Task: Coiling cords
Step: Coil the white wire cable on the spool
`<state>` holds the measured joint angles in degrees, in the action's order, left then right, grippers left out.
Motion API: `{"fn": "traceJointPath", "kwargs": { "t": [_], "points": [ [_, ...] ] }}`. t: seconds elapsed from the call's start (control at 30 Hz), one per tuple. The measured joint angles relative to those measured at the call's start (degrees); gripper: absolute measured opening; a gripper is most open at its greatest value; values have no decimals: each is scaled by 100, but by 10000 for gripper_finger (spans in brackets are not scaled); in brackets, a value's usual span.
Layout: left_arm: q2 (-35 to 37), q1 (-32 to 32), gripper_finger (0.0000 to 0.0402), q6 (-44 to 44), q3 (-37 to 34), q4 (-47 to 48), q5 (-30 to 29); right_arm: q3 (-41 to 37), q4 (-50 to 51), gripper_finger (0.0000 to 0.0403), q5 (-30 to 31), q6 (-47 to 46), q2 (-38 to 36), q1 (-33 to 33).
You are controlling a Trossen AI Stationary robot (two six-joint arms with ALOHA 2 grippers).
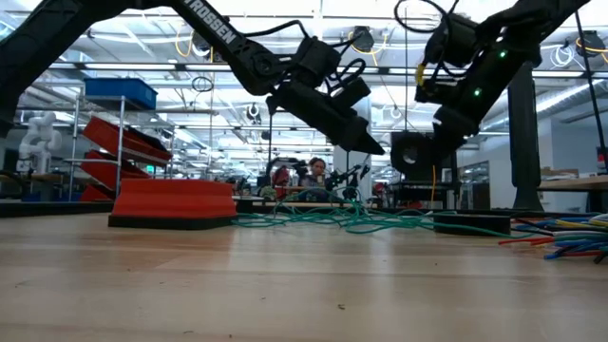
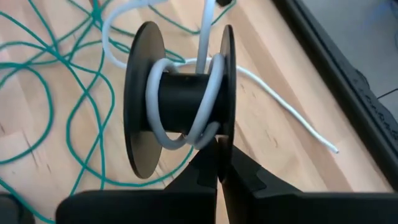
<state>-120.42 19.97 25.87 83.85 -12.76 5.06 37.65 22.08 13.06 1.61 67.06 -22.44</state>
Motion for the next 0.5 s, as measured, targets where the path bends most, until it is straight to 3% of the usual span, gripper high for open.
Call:
{"fn": "traceJointPath", "kwargs": {
  "t": [0.2,0.5],
  "points": [
    [-232,-136,5,-149,212,165,-114,0,-328,0,40,-152,536,4],
    [-339,-257,5,-291,557,467,-603,333,-539,0,1132,-384,1209,5]
  ]
}}
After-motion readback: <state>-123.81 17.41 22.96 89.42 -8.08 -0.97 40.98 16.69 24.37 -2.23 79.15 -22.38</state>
